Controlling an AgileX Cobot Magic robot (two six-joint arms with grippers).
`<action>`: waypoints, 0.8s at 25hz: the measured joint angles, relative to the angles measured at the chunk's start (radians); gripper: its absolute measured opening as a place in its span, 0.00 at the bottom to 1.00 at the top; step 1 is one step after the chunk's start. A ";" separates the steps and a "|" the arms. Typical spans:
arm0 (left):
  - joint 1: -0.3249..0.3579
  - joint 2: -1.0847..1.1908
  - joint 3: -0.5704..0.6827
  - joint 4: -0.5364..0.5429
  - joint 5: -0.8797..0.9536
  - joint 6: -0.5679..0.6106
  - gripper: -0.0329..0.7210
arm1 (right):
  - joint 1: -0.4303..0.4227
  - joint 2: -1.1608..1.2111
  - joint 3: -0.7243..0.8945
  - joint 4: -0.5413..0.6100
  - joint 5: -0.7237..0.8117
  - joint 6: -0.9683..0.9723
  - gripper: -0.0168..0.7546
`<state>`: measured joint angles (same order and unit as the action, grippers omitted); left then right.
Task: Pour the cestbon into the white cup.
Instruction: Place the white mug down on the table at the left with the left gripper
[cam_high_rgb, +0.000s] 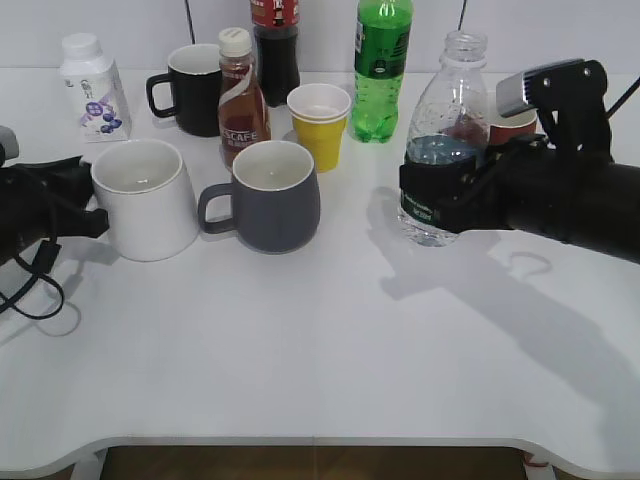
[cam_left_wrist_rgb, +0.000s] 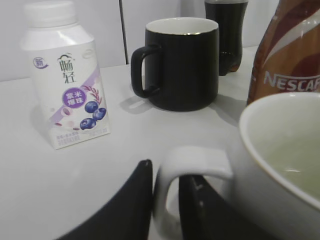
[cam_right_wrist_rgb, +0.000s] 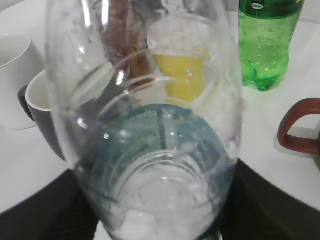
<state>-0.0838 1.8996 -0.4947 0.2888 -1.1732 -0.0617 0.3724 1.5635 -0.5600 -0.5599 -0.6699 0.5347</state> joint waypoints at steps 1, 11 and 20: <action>0.000 0.000 0.000 0.000 0.000 -0.001 0.23 | 0.000 0.000 0.000 0.000 0.000 0.001 0.61; 0.000 -0.003 0.052 -0.003 -0.033 -0.003 0.26 | 0.000 0.000 0.000 0.007 0.000 0.001 0.61; 0.000 -0.042 0.110 -0.001 -0.033 -0.003 0.36 | 0.000 0.000 0.000 0.008 -0.001 -0.015 0.61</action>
<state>-0.0838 1.8581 -0.3843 0.2879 -1.2066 -0.0646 0.3724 1.5635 -0.5600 -0.5519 -0.6707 0.5201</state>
